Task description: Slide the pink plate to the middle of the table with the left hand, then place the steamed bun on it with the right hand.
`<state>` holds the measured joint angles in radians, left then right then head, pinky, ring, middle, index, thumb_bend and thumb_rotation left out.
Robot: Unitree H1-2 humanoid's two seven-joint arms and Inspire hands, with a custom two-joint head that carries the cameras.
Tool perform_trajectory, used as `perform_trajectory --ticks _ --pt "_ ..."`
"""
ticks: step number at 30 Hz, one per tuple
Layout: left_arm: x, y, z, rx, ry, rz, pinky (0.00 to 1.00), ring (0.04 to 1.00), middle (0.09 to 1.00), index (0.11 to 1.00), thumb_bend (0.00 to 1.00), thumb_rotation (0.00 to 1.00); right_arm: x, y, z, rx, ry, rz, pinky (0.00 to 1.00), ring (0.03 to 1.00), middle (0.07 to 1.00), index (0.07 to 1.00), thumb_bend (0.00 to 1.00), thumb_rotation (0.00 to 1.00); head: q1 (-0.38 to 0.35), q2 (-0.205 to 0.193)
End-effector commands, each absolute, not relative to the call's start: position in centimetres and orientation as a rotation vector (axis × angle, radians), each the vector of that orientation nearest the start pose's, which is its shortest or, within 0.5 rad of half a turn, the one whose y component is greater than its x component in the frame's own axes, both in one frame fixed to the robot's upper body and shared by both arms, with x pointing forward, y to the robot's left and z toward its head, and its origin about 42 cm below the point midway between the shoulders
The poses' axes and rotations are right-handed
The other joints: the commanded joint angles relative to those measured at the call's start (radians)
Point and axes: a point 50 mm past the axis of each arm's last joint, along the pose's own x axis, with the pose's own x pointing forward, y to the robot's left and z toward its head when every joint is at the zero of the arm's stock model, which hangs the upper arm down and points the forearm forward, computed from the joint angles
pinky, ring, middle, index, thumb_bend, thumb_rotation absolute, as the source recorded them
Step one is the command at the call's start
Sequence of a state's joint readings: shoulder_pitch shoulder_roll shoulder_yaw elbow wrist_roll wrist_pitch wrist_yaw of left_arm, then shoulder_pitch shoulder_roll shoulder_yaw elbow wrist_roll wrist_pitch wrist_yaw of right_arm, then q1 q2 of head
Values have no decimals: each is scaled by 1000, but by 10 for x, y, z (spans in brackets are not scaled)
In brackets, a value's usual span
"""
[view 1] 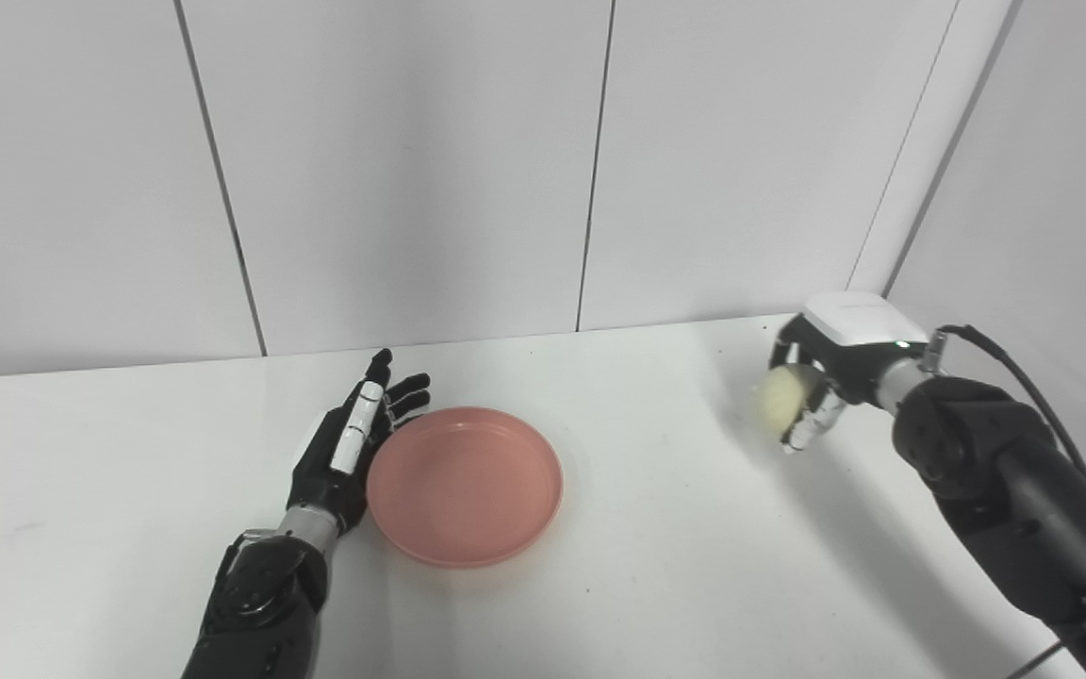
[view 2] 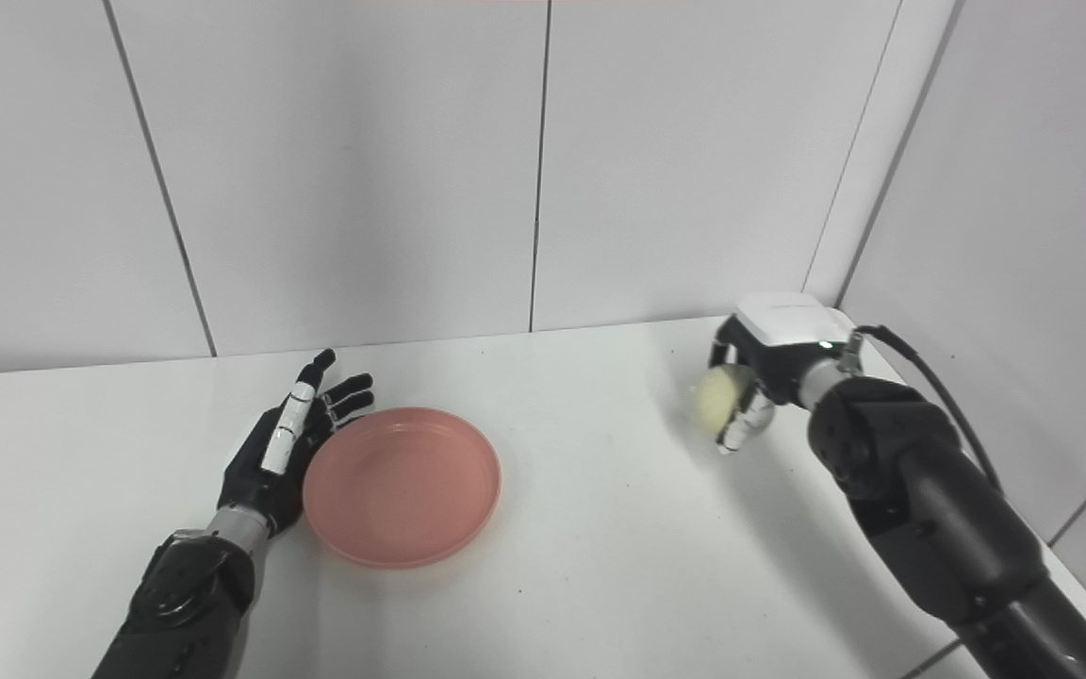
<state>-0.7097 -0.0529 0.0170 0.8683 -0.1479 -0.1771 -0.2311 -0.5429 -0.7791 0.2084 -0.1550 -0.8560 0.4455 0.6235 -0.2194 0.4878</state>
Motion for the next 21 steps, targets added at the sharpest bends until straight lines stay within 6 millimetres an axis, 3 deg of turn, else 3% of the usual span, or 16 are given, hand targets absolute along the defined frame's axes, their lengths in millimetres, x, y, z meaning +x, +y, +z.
perform_trajectory --ticks 1,13,18,21 --pt "467 108 113 -135 105 -402 793 843 818 971 707 841 403 -341 371 -1560 14 -2 289 383 427 511 528 0 7 0" --pt "467 97 111 -140 106 -405 781 845 823 960 748 826 428 -268 407 -1514 -145 106 232 327 411 516 524 0 111 0" --pt "466 89 109 -134 110 -402 773 843 809 950 727 839 430 -248 413 -1514 -180 150 210 305 408 517 523 0 163 -2" --pt "465 85 107 -146 114 -404 775 843 804 940 729 816 433 -231 412 -1496 -197 181 185 276 458 491 529 0 199 -3"
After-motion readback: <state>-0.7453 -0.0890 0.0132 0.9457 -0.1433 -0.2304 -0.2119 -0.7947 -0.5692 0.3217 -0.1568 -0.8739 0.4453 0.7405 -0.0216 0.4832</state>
